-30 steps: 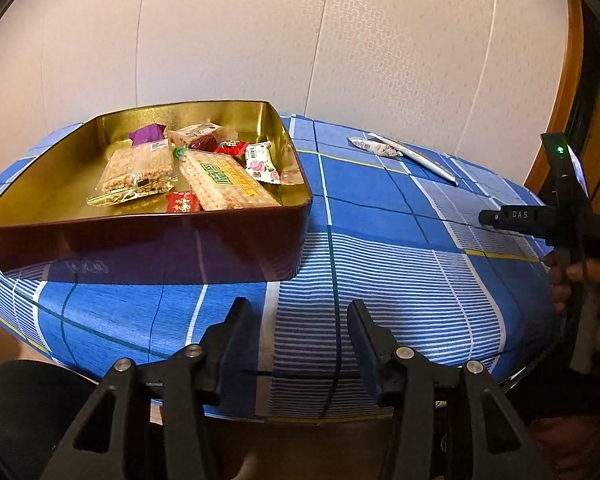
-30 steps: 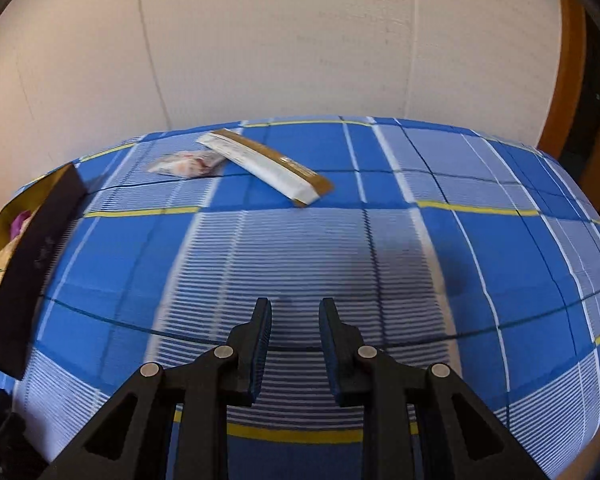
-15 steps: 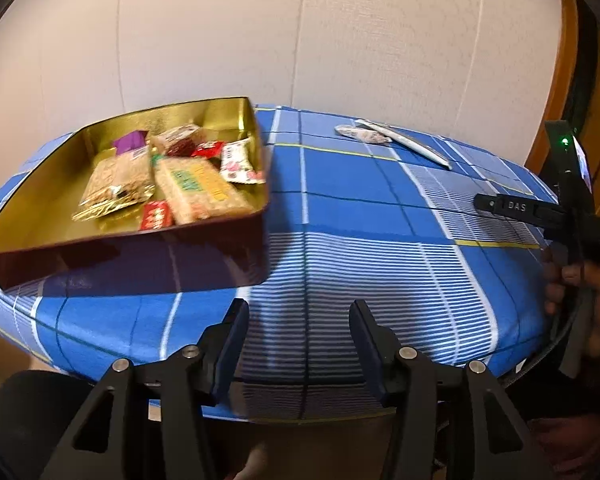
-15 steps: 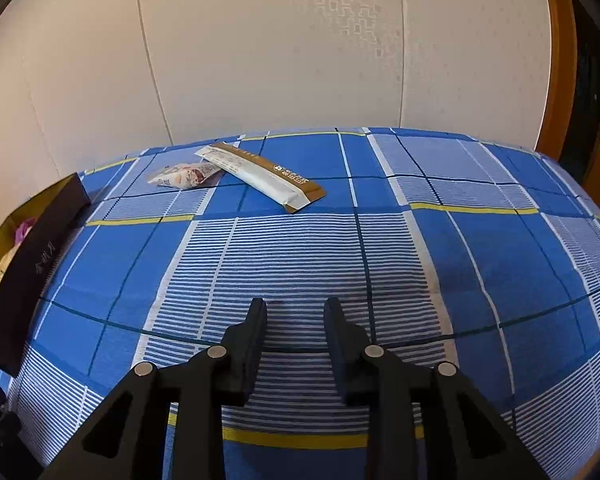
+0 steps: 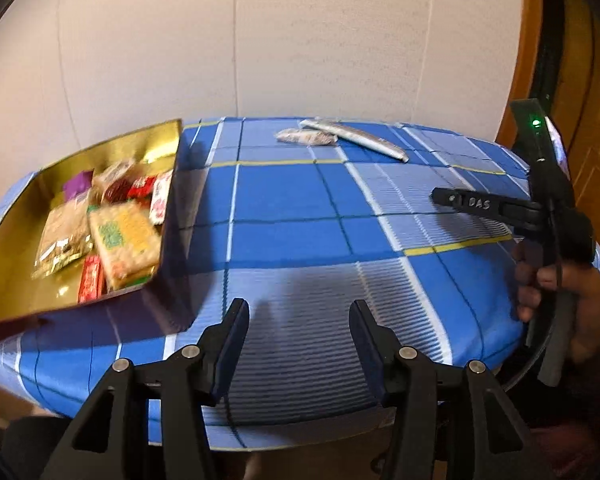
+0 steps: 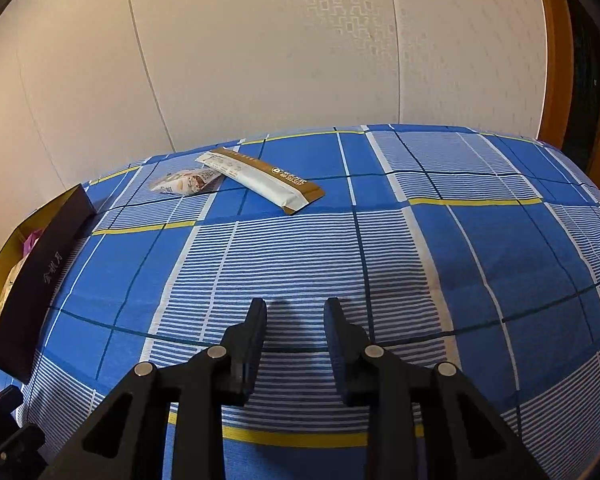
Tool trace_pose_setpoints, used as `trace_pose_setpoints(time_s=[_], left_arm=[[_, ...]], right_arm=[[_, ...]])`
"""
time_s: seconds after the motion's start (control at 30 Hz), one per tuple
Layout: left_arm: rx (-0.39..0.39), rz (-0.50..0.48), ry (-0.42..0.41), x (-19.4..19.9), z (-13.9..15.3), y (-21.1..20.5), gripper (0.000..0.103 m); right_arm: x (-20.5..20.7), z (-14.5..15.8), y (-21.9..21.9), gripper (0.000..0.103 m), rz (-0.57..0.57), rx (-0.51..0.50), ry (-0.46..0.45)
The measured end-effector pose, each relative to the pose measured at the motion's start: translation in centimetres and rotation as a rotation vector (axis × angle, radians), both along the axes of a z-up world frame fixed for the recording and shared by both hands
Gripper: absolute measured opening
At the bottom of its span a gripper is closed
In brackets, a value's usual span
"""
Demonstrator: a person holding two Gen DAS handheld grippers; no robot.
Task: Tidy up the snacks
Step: 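Move the right tool back toward the long white-and-gold bar, then grasp the white-and-gold bar with the right gripper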
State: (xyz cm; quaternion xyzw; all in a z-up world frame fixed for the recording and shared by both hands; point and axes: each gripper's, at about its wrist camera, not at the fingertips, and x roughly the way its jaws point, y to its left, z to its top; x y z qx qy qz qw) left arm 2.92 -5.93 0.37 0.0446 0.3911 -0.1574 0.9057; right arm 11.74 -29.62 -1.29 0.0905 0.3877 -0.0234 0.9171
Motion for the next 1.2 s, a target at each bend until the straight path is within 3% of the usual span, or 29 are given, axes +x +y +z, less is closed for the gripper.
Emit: trace_pose_setpoints(time_s=[0.43, 1.2], left_arm=[[0.008, -0.02, 0.022, 1.5, -0.1, -1.9, 0.053], [-0.017, -0.01, 0.07, 3.7, -1.8, -2.3, 0.053]], right_arm=[[0.2, 0.0, 0.2, 0.03, -0.002, -0.024, 0.007], [1.7, 0.4, -1.5, 0.03, 0.051, 0.071, 0.033]])
